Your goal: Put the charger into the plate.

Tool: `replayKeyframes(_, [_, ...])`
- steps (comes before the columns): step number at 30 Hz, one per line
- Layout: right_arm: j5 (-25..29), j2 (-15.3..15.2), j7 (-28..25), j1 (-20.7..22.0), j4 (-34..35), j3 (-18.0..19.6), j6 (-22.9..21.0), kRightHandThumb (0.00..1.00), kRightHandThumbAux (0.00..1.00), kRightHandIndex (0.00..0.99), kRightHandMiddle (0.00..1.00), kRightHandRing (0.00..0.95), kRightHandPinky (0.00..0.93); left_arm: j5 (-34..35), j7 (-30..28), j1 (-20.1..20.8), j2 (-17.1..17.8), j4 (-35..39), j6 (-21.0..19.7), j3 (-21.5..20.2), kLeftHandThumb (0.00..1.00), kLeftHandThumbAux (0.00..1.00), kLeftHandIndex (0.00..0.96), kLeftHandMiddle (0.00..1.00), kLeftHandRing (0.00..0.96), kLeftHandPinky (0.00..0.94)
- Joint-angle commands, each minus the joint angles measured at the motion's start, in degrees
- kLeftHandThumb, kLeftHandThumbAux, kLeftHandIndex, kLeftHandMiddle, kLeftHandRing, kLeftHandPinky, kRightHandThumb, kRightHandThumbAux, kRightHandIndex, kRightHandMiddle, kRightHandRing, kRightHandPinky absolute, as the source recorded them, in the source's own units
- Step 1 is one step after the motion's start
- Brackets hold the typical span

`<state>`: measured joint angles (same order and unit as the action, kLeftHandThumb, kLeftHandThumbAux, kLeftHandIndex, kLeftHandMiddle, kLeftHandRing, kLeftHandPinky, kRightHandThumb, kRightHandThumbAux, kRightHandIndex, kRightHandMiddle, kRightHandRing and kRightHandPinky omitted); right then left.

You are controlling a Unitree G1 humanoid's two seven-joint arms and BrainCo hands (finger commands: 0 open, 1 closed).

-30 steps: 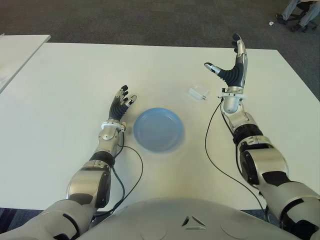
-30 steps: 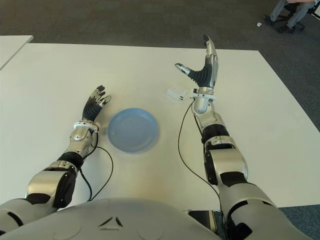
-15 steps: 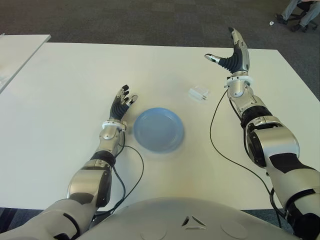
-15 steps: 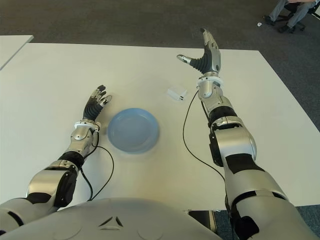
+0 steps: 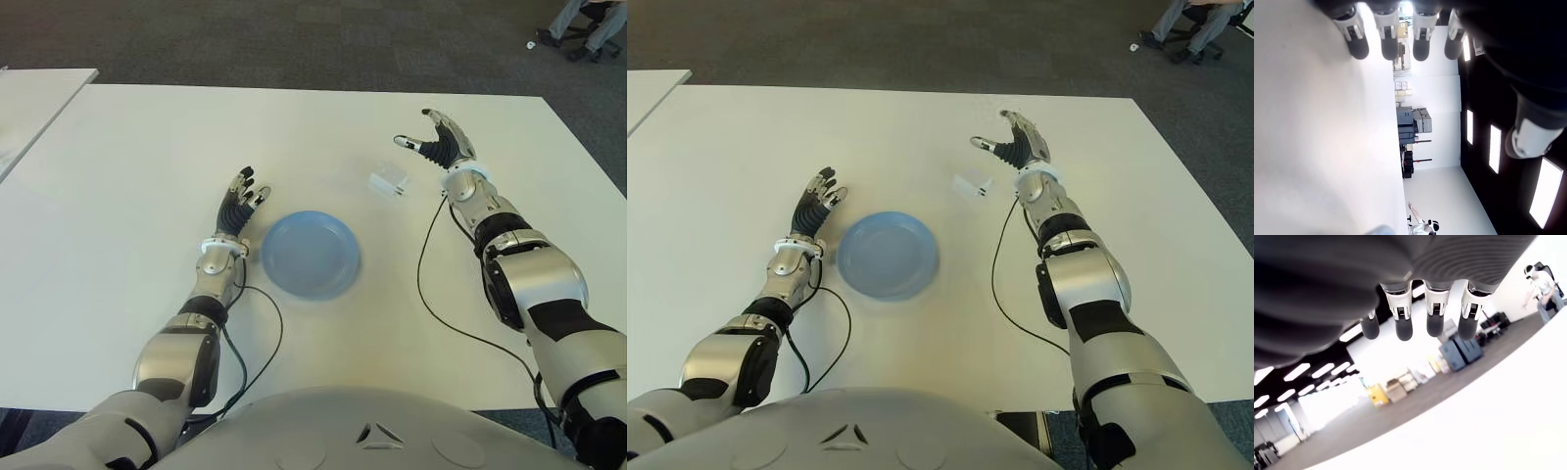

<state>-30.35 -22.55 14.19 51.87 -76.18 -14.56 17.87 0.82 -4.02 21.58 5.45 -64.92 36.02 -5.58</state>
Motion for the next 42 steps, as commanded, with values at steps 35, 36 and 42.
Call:
replayKeyframes(35, [2.67, 3.15, -14.20, -3.37, 0.04, -0.76, -12.52, 0.540, 0.201, 0.000, 0.000, 0.000, 0.000, -0.81, -2.71, -6.66, -1.67, 0.08, -2.05, 1.08, 0.000, 0.529, 0.000, 0.037, 0.037, 0.059])
replayKeyframes(36, [2.63, 3.33, -14.05, -3.55, 0.02, -0.82, -12.64, 0.539, 0.197, 0.000, 0.000, 0.000, 0.000, -0.76, -2.81, -6.67, -1.68, 0.04, -1.97, 1.04, 0.000, 0.530, 0.000, 0.038, 0.038, 0.059])
replayKeyframes(42, [1.94, 4.61, -13.16, -4.69, 0.03, -1.84, -13.20, 0.526, 0.182, 0.000, 0.000, 0.000, 0.000, -0.78, -3.25, -6.85, -1.64, -0.01, -1.43, 0.93, 0.000, 0.530, 0.000, 0.038, 0.036, 0.050])
